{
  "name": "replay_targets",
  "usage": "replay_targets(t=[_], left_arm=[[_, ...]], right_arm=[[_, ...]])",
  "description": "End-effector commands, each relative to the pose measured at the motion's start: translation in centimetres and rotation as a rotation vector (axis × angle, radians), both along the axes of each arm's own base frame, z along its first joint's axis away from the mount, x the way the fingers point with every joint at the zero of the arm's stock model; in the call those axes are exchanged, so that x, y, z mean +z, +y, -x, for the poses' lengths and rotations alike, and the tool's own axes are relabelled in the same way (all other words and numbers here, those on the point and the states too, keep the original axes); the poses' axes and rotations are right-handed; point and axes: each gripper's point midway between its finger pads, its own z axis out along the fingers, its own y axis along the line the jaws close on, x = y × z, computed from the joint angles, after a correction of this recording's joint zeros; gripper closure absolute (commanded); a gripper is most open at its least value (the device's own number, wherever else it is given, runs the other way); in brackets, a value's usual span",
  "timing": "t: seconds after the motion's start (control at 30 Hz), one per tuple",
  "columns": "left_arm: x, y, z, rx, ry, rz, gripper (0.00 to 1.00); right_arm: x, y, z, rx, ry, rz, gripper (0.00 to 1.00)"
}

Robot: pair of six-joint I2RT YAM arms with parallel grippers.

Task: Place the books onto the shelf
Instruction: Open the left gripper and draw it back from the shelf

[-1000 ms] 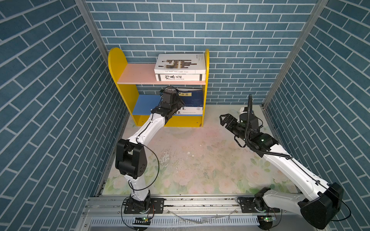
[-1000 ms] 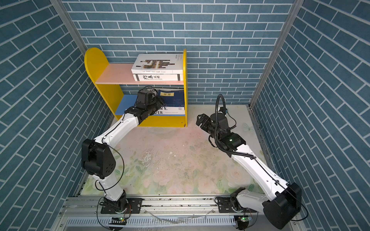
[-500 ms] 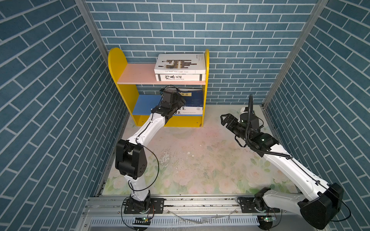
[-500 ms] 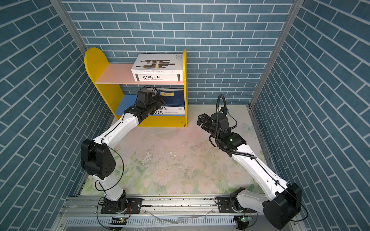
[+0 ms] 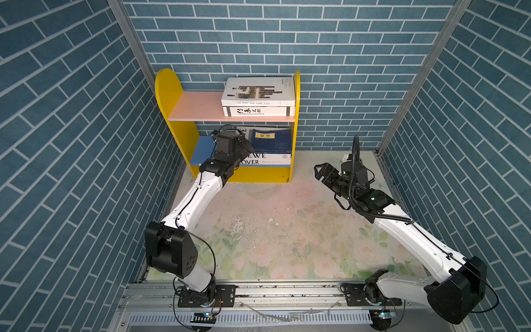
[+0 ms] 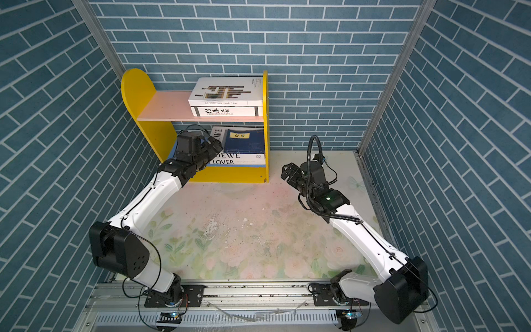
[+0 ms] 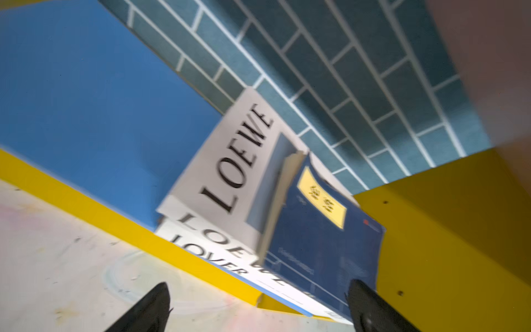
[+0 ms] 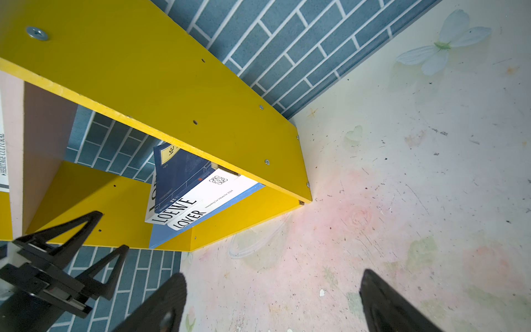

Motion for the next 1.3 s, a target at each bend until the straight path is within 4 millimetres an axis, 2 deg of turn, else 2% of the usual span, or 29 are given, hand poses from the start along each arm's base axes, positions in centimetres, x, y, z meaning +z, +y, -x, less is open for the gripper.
replay_targets(t=[0.0,0.1,0.2,0.43,0.6,1.0,1.27], left_arm=[[-0.7,3.4,0.7,0.024,0.013,-0.061,0.0],[-1.2,5.0,-0.4,-0.011,-0.015,-0.002,0.01],[-1.5,5.4,-2.2,-0.073,-0.073,0.066,0.0],[-0.7,3.5,-6.6,-0.218,-0.172,0.141,0.0],[-1.1,3.0,-8.3,-0.228,-0.189,0.199,0.01],[-0.4,-1.1,-7.6,-0.316,-0.194,0.265,0.01],[-0.1,-0.2,-6.7,-0.271,-0.181,0.253,0.01]], right_arm=[[0.0,0.2,-0.6,-0.013,0.007,-0.028,0.06],[0.0,0.4,-0.9,-0.018,0.009,-0.025,0.06],[0.0,0.4,-1.3,-0.025,0.009,-0.019,0.06],[-0.2,-0.1,-1.6,-0.062,0.015,0.0,0.07],[-0.3,-0.8,-1.5,-0.096,0.019,0.005,0.08],[-1.0,-1.6,-1.5,-0.131,0.026,0.028,0.08],[-0.8,-3.2,-0.5,-0.166,0.015,0.076,0.07]])
